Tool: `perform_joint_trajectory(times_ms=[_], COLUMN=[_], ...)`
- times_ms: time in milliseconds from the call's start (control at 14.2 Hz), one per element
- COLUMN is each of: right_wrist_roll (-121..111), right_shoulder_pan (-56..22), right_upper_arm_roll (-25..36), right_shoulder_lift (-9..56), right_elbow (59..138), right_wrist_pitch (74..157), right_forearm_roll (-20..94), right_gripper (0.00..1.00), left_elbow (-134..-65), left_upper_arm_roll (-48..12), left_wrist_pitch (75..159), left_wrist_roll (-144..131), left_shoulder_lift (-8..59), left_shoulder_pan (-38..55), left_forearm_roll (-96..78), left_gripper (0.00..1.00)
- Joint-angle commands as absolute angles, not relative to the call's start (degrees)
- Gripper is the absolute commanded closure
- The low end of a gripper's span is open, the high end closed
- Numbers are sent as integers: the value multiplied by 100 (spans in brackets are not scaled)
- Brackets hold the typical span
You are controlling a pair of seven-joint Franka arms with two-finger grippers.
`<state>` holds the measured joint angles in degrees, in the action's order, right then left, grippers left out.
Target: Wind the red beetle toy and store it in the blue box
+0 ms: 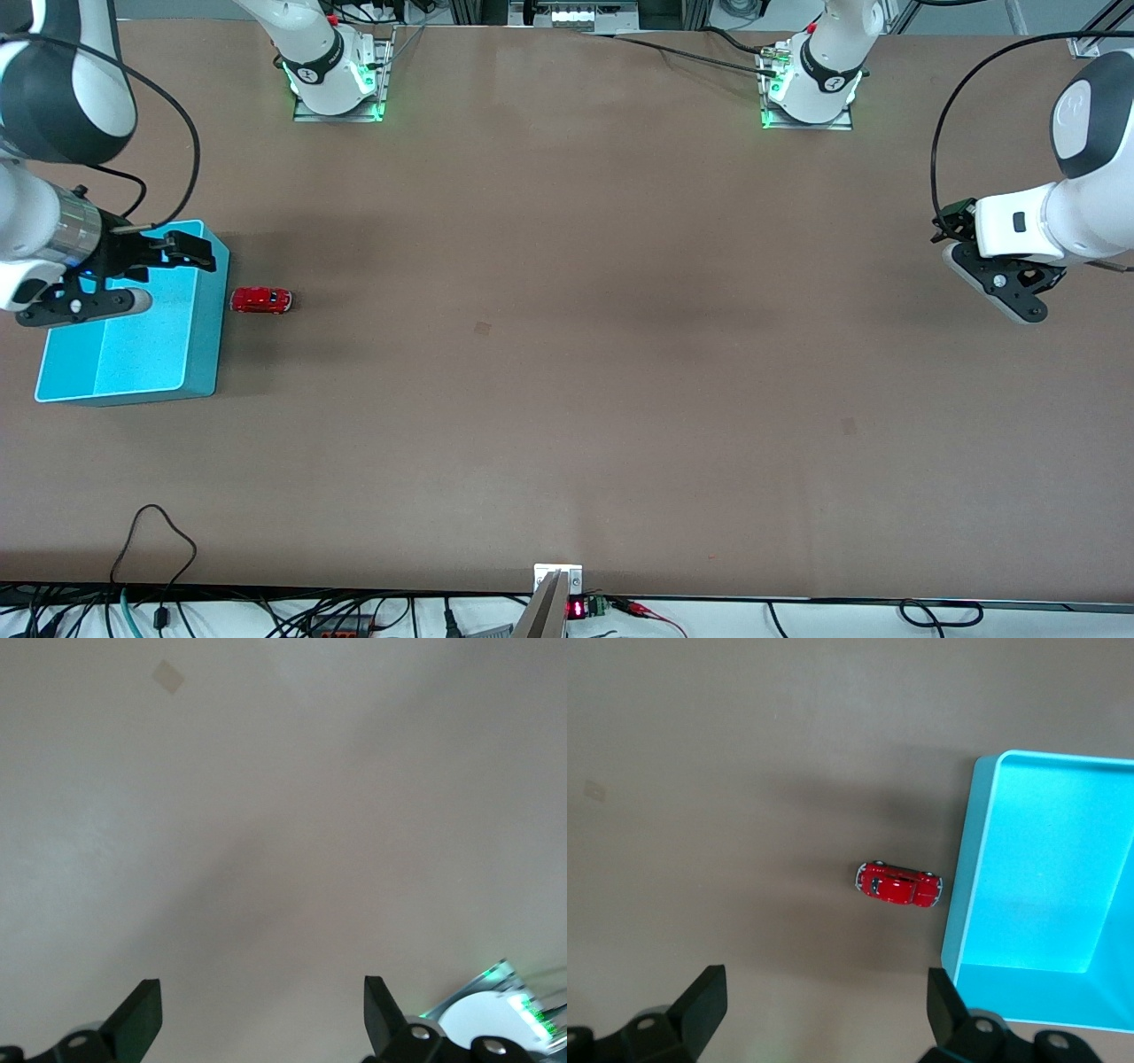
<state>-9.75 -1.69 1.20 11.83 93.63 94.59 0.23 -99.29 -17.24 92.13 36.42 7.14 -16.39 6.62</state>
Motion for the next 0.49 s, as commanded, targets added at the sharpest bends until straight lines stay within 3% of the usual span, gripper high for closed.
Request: perform_joint_trajectory(times_ms=[0, 211, 421], right_wrist_roll=[-1238, -1677, -2484], right_shoulder_pan=[-184, -176, -27], right_upper_arm_roll=[106, 105, 105], right_shoulder_lift=[1301, 881, 292], right_elbow=[9649, 10587, 11966], right_wrist_pitch=[9518, 9798, 10991], right_forearm_roll=[132, 97, 70], right_gripper=[0, 0, 0], left_elbow=[-9581, -9326, -8992], left_upper_arm_roll=[-2047, -2390, -2461], left_wrist_pitch=[8755, 8675, 8367], left_wrist_roll=[2562, 1646, 1293], left_shoulder_lift=[703, 738, 905], left_shoulder_pan=[-1679, -1679, -1592], left_forearm_roll=[650, 650, 642], left_gripper=[0, 0, 0])
